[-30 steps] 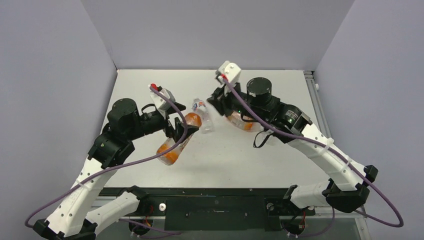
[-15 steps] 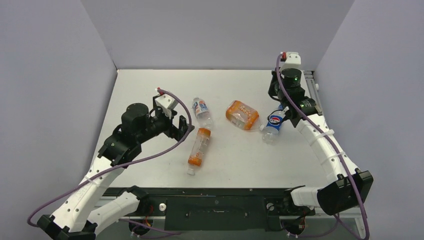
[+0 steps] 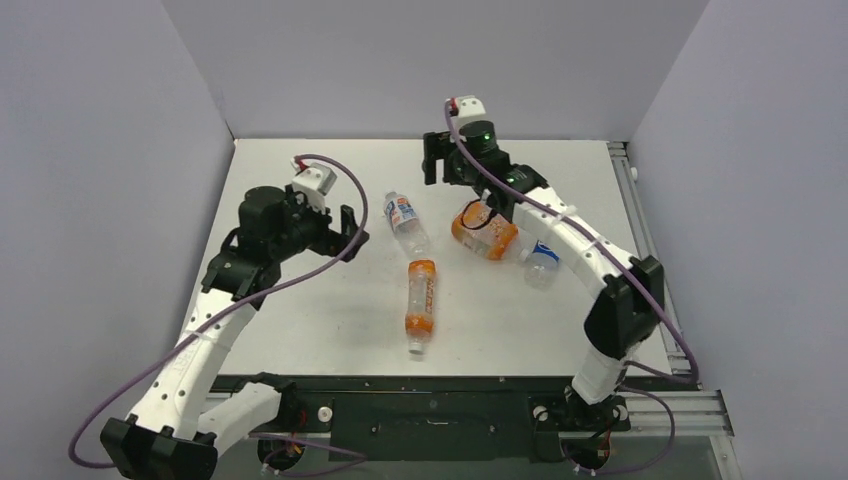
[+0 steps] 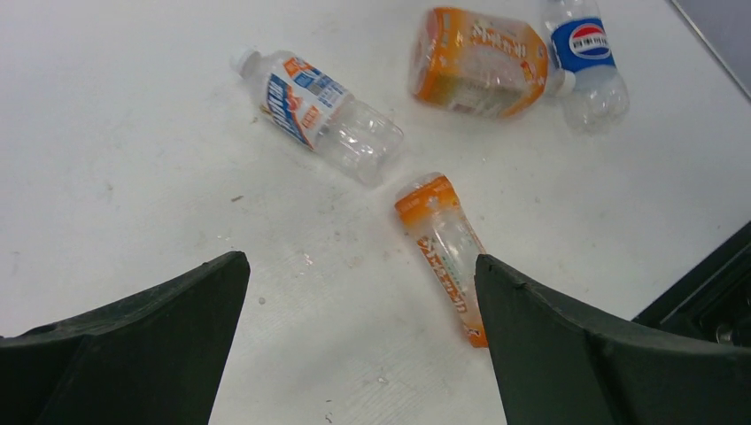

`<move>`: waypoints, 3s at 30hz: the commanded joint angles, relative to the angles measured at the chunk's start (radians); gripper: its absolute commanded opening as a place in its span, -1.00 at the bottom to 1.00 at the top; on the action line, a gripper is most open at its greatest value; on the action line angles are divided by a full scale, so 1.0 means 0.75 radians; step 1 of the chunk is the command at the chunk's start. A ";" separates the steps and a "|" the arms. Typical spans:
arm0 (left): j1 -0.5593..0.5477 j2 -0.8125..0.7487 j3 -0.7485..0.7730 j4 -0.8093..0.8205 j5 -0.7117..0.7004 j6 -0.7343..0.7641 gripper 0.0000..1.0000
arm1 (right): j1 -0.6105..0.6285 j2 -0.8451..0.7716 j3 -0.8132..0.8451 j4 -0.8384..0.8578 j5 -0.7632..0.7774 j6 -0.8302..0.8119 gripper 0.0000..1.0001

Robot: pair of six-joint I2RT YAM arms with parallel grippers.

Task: Unscrew the bottle caps
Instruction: Pick up the plastic bottle at the center of the board.

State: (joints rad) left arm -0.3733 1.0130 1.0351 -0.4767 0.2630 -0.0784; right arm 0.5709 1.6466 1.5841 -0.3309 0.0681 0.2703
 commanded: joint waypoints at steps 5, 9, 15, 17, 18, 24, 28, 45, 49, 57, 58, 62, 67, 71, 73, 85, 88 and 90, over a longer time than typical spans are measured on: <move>0.246 -0.176 0.172 -0.105 0.244 0.044 0.93 | 0.121 0.429 0.315 -0.027 -0.151 -0.036 0.63; 0.257 -0.168 0.168 -0.096 0.220 -0.052 0.93 | 0.136 0.599 0.455 -0.107 -0.172 -0.048 0.65; 0.257 -0.158 0.129 -0.042 0.238 -0.194 0.93 | 0.139 0.837 0.661 -0.238 -0.215 -0.063 0.68; 0.258 -0.172 0.108 -0.015 0.244 -0.232 0.93 | 0.139 0.907 0.746 -0.289 -0.219 -0.064 0.68; 0.258 -0.185 0.101 0.010 0.244 -0.251 0.93 | 0.139 0.929 0.796 -0.315 -0.217 -0.065 0.69; 0.256 -0.208 0.050 0.014 0.229 -0.307 0.93 | 0.139 1.067 0.949 -0.389 -0.239 -0.068 0.71; 0.257 -0.223 0.027 0.010 0.192 -0.318 0.93 | 0.144 1.116 0.943 -0.401 -0.260 -0.046 0.64; 0.257 -0.251 0.000 0.027 0.180 -0.383 0.93 | 0.170 1.128 0.918 -0.367 -0.206 0.060 -0.08; 0.255 -0.252 -0.004 0.057 0.183 -0.395 0.93 | 0.170 0.930 0.752 -0.204 -0.187 0.131 -0.24; 0.244 -0.234 -0.004 0.161 0.340 -0.398 0.93 | 0.227 0.193 0.134 0.476 -0.082 0.376 -0.06; 0.238 -0.237 -0.007 0.183 0.366 -0.386 0.93 | 0.241 0.151 0.061 0.558 -0.042 0.381 -0.05; 0.192 -0.242 0.003 0.233 0.551 -0.356 0.93 | 0.354 -0.051 -0.105 0.738 0.080 0.390 -0.03; 0.072 -0.299 0.005 0.369 0.513 -0.331 0.93 | 0.541 -0.200 -0.224 0.888 0.259 0.330 -0.04; -0.003 -0.333 0.032 0.455 0.509 -0.329 0.93 | 0.687 -0.247 -0.253 0.971 0.410 0.176 -0.04; -0.034 -0.344 0.045 0.465 0.482 -0.327 0.93 | 0.741 -0.260 -0.249 1.010 0.476 0.108 -0.05; -0.036 -0.348 0.039 0.538 0.362 -0.267 0.93 | 0.922 -0.270 -0.216 1.048 0.504 -0.011 -0.06; -0.037 -0.337 0.053 0.584 0.317 -0.273 0.96 | 0.948 -0.286 -0.233 1.052 0.517 -0.020 -0.06; -0.036 -0.328 0.064 0.602 0.336 -0.264 0.78 | 0.960 -0.302 -0.259 1.063 0.529 -0.018 -0.06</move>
State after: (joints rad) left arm -0.3985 0.7547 1.0275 -0.1436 0.5640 -0.2909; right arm 1.2598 1.4612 1.3922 0.4309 0.4606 0.2825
